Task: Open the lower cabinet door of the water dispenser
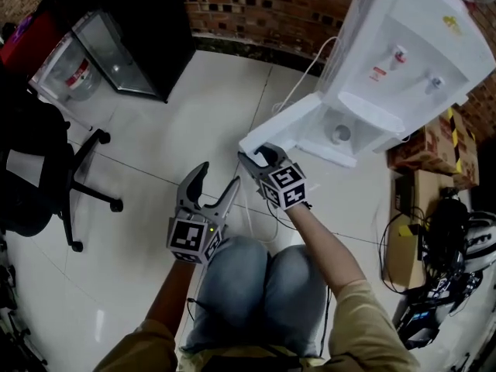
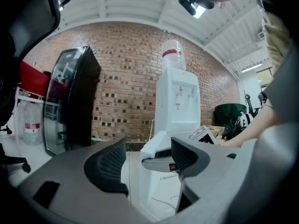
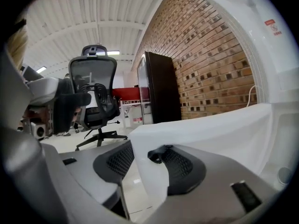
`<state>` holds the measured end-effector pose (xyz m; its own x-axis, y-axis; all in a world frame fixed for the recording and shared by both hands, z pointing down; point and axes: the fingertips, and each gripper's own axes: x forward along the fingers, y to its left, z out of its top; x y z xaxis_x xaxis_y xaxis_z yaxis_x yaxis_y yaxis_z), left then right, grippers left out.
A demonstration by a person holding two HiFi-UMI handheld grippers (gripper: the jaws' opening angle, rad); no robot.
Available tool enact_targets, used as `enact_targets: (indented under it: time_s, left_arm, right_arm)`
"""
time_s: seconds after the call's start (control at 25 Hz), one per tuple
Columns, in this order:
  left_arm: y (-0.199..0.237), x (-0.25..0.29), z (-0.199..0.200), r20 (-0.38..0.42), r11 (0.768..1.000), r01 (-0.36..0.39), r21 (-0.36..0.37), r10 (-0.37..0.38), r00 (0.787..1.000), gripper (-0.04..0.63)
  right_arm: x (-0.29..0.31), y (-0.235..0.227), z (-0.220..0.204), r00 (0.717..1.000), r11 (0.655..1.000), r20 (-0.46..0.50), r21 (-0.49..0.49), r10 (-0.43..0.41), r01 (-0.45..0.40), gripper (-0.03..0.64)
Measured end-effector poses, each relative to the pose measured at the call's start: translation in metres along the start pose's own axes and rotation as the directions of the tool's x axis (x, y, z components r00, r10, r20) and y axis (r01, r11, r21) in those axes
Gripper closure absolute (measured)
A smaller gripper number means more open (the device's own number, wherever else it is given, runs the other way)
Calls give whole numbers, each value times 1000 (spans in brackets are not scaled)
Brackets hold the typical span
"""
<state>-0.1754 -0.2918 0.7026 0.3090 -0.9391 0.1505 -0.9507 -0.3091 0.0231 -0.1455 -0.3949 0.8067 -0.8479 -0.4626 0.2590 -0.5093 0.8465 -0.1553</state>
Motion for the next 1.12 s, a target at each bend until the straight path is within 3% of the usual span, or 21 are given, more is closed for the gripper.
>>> enact_targets:
  time_s: [0.24,0.68,0.96,1.12]
  left_arm:
    - [15,-13,-1,8,999,-37,0,37,999,288]
    - [42,-44,-4,0,995,-100,23,100,995,288]
    - [55,-64,2,-6,991,-123,54,124,992,288]
    - [57,-72,10,14,990,-130,52,130,991,288]
  right_arm:
    - [28,-8,8,996,995,49,59,-80,77,377]
    - [71,-30,21,984,985,67,59,-165,161,364]
    - [90,-42,26,974,972,0,68,-225,224,359]
    - [86,-37,25,976,966,7,143,-218,215,354]
